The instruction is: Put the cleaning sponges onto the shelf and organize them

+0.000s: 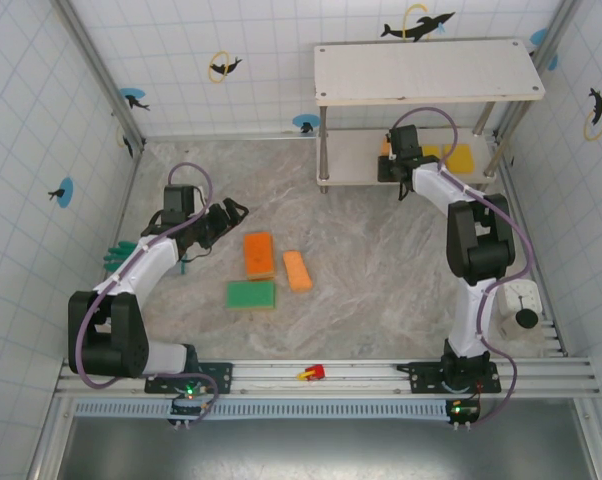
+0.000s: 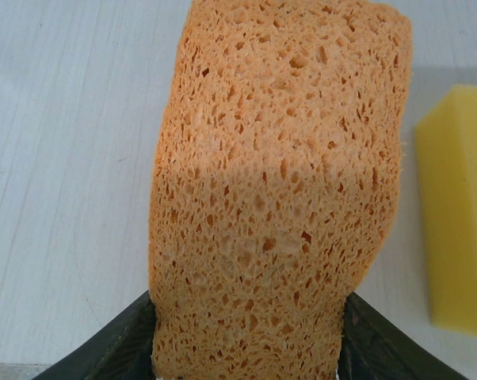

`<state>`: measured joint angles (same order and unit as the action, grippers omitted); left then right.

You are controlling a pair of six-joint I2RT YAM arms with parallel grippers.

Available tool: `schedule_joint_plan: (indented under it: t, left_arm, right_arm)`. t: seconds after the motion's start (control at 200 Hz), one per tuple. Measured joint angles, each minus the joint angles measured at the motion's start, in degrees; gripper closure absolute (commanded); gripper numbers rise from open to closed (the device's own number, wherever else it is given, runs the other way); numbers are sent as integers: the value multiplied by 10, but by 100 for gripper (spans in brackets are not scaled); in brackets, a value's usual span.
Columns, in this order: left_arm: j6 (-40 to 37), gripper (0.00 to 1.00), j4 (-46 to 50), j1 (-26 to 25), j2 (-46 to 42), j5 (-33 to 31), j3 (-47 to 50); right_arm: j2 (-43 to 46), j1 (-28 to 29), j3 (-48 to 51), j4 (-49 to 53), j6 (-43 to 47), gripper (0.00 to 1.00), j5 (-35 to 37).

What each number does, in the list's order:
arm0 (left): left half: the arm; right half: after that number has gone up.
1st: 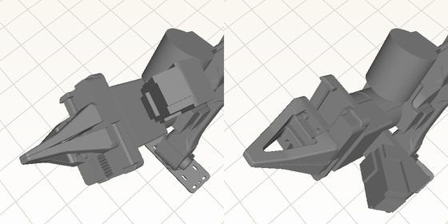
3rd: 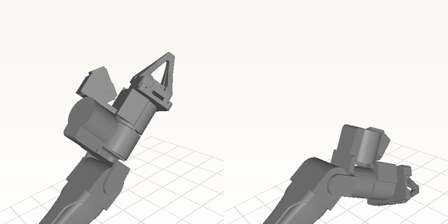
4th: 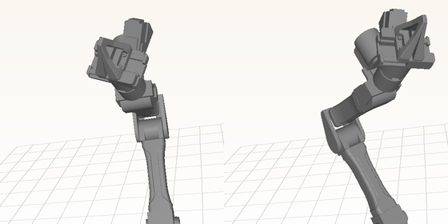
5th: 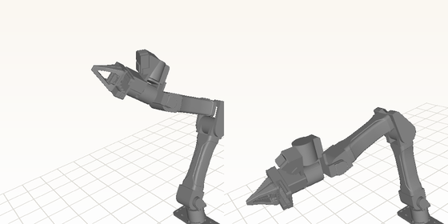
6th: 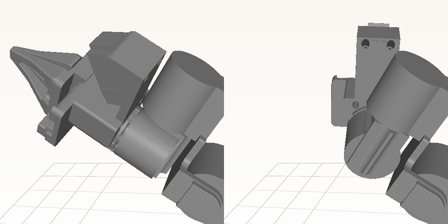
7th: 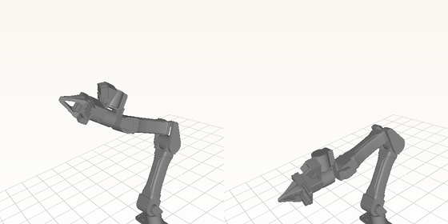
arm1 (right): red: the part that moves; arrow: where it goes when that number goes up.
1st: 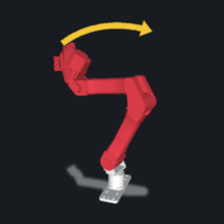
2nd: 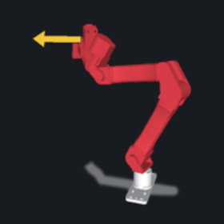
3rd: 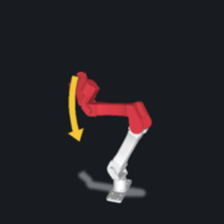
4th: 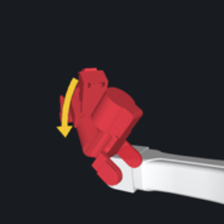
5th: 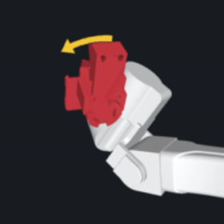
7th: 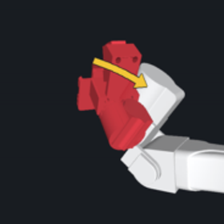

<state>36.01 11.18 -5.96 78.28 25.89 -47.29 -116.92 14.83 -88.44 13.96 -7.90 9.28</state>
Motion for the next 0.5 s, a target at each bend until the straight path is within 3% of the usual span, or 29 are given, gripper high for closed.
schedule_joint_plan:
  t: [0.501]
  left_arm:
    - [0, 3, 0, 0, 0, 0, 0]
  right_arm:
    - [-11, -2, -13, 2, 2, 37, -3]
